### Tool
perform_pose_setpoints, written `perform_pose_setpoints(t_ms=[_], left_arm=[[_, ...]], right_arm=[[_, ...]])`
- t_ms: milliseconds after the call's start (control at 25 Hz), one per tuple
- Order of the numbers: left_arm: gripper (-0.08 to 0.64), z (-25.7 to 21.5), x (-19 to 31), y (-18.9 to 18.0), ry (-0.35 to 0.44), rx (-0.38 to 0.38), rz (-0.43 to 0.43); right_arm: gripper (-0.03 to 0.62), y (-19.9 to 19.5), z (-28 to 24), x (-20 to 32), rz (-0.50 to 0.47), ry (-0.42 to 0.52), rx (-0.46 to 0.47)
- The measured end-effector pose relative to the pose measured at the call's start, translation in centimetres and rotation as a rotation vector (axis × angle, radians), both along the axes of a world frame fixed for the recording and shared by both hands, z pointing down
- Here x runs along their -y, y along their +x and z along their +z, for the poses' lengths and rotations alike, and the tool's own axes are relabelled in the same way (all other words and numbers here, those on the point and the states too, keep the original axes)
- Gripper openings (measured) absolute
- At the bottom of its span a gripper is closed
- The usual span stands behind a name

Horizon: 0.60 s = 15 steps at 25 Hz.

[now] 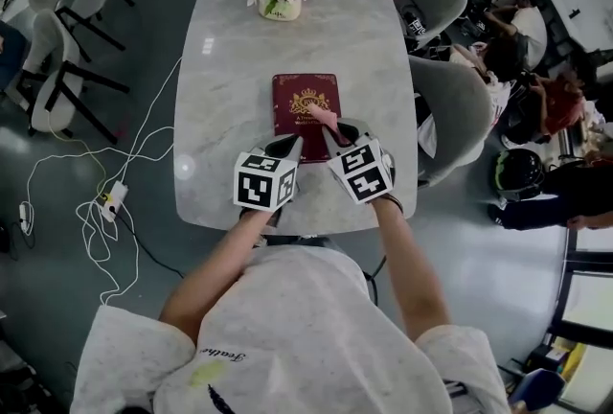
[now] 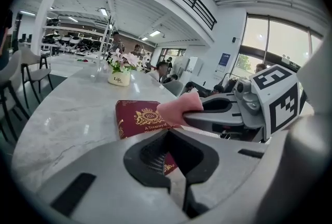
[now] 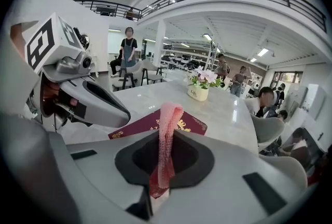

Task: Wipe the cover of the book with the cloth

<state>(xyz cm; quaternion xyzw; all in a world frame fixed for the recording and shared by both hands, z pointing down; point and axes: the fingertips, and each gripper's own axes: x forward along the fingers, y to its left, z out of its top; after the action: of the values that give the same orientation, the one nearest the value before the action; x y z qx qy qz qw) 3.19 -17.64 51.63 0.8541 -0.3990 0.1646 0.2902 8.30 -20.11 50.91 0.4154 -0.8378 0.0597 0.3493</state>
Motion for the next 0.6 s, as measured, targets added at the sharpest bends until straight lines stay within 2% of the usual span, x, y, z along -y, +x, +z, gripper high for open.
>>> perform_pose_setpoints(t_ms=[600], left_arm=[[0.008, 0.2, 1.7, -1.9, -0.004, 0.017, -0.111]], right_arm=[[0.021, -2.1, -1.3, 5.2, -0.114, 0.037, 0.003]])
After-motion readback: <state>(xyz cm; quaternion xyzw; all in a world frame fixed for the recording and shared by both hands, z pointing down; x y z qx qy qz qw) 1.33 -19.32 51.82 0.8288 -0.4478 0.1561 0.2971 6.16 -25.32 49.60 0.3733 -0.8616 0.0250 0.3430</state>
